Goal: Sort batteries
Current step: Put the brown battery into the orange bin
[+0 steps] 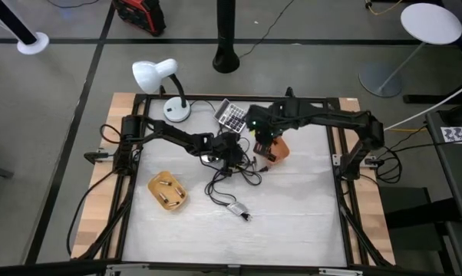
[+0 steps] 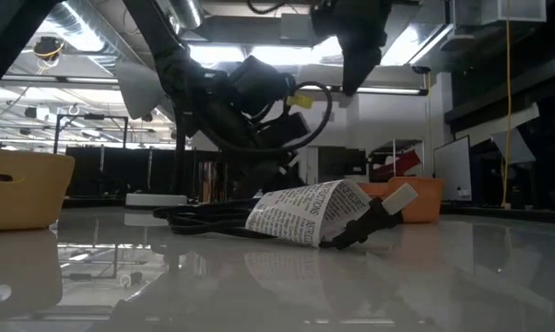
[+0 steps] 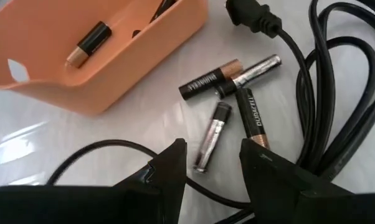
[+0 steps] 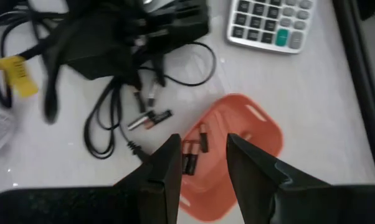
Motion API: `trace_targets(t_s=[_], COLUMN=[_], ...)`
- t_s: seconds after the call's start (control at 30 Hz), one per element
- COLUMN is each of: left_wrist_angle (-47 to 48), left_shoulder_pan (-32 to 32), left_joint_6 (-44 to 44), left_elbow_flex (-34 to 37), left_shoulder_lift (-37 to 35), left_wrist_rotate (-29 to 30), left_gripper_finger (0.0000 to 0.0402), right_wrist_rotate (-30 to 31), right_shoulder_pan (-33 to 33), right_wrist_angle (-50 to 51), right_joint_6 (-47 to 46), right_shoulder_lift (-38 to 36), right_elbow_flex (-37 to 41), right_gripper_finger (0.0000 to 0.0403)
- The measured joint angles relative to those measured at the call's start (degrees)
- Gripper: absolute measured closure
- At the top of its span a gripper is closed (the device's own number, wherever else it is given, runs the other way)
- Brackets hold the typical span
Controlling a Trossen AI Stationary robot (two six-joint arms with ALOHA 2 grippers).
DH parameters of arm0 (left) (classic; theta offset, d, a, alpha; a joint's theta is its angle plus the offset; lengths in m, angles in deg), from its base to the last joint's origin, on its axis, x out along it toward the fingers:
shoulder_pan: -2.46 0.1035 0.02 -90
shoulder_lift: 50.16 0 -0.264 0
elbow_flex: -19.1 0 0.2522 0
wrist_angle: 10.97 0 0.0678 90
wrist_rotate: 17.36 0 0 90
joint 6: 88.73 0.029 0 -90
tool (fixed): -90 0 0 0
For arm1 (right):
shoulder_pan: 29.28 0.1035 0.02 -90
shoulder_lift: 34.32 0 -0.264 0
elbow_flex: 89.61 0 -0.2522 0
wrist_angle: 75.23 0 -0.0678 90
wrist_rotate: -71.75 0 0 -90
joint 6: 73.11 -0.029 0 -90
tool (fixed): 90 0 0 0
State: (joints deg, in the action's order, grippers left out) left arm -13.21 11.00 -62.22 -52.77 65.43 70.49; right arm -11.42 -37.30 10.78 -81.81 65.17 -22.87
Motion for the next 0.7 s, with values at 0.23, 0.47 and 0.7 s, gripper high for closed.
trace_targets(t_s=[0.23, 0.47, 0.7], left_wrist_angle=[4.0, 5.6, 5.6], left_shoulder_pan=[-1.0, -1.8, -2.2], left_joint_6=[0.5, 0.0, -2.4], left_elbow_flex=[-0.2, -0.1, 0.0], left_shoulder_lift=[-0.1, 0.0, -0.1], left_wrist_rotate=[0.2, -0.4, -0.5], left_gripper_finger=[0.0259, 0.0259, 0.0259], right_wrist_rotate=[0.0, -0.1, 0.0], right_shoulder_pan=[4.2, 6.7, 8.1], right_wrist_angle=[1.5, 4.2, 5.7], right_joint_6=[-0.3, -3.6, -5.2], right_shoulder_lift=[0.0, 0.0, 0.0], right_elbow_flex=[0.0, 0.0, 0.0], right_gripper_finger=[0.0283, 0.0283, 0.0283])
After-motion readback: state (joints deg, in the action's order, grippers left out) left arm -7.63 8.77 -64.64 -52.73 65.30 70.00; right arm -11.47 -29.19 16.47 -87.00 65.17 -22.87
